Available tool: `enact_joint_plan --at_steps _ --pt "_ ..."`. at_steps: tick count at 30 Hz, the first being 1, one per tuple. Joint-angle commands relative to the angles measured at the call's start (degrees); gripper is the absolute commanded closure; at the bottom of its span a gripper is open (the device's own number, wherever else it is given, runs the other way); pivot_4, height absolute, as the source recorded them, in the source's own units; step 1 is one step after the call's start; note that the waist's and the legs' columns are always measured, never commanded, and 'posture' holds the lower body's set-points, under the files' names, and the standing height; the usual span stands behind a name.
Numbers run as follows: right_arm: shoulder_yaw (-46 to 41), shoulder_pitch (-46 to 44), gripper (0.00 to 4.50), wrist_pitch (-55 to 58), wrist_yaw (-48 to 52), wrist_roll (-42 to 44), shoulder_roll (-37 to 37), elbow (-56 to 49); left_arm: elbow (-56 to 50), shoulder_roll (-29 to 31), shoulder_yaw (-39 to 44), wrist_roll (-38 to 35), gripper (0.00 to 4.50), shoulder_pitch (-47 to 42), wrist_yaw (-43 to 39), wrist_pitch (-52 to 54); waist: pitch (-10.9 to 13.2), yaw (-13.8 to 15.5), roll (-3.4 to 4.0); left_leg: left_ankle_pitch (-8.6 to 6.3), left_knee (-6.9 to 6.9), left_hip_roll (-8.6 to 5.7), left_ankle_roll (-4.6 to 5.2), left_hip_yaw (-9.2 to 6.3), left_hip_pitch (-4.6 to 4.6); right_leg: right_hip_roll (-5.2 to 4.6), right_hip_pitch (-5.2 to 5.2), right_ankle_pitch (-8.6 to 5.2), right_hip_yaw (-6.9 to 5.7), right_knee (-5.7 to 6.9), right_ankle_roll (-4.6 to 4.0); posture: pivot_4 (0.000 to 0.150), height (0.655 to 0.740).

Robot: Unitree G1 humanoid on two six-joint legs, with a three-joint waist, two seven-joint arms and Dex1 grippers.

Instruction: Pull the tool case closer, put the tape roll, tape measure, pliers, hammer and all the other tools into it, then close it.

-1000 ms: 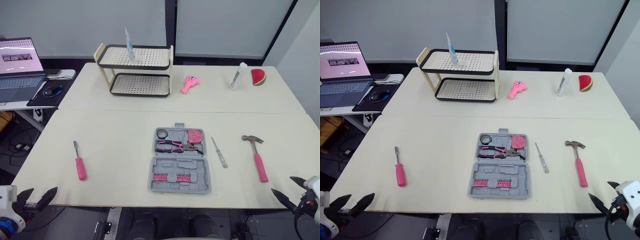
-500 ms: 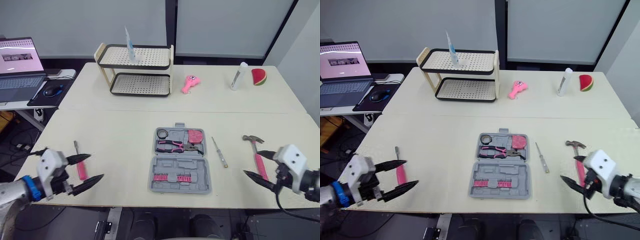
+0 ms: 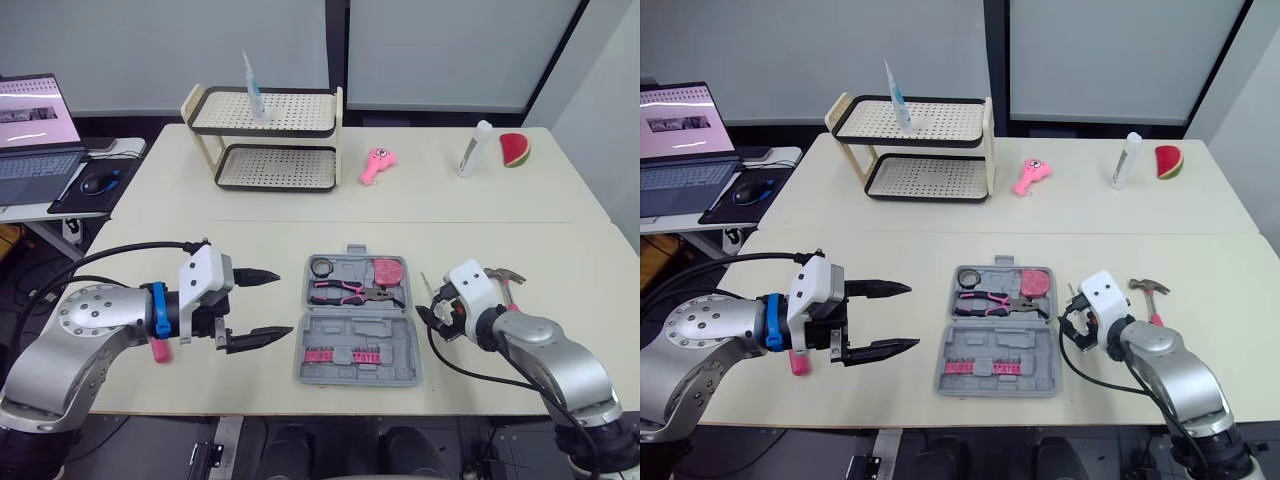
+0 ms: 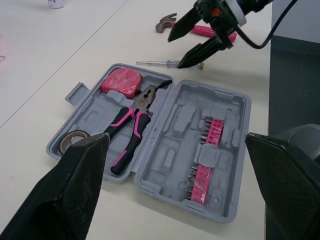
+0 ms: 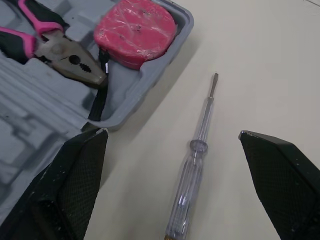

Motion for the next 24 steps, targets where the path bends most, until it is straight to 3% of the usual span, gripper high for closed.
enact_joint_plan --at_steps 1,4,8,19,24 --pt "0.44 -1.99 0.04 -1.01 -3.61 -2.71 2.37 3.20 -1.71 -0.58 -0.86 -0.02 0.00 -1.12 0.60 -0.13 0.00 -0.01 0.00 0.00 0.01 0.00 0.00 0.01 -0.03 0.00 -0.03 0.00 0.00 0.02 0.00 0.150 0.7290" --pt "0.41 -2.68 0.60 -1.47 -4.70 -3.80 3.81 5.38 -1.95 -0.87 -1.30 0.16 0.00 -1.04 1.02 -0.28 0.00 -0.04 0.01 0.01 0.03 0.00 -0.01 0.04 -0.06 0.00 -0.10 0.00 0.02 0.09 0.00 0.150 0.7290" --pt "-0.53 -2.69 2.01 -1.19 -5.46 -3.99 5.74 6.87 -1.86 -1.12 -1.81 0.98 0.00 -0.14 1.18 -1.27 0.00 -0.08 0.01 0.00 0.02 0.01 0.00 0.05 -0.06 0.01 -0.13 0.00 0.02 0.11 0.00 0.150 0.7290" --pt "-2.92 -2.28 3.71 -0.54 -6.90 -3.93 8.65 9.27 -1.82 -1.74 -2.83 1.93 0.00 -0.14 1.38 -1.81 0.01 -0.09 0.01 0.00 0.03 0.01 0.00 0.07 -0.06 0.02 -0.17 0.00 0.03 0.17 0.00 0.150 0.7290" --pt "-6.08 -0.95 4.17 0.81 -7.40 -3.03 9.80 7.60 -1.85 -1.89 -3.18 2.14 0.00 -0.46 1.19 -1.66 0.01 -0.06 0.01 0.00 0.03 0.00 0.00 0.08 -0.06 0.02 -0.18 0.00 0.04 0.21 0.00 0.150 0.7290"
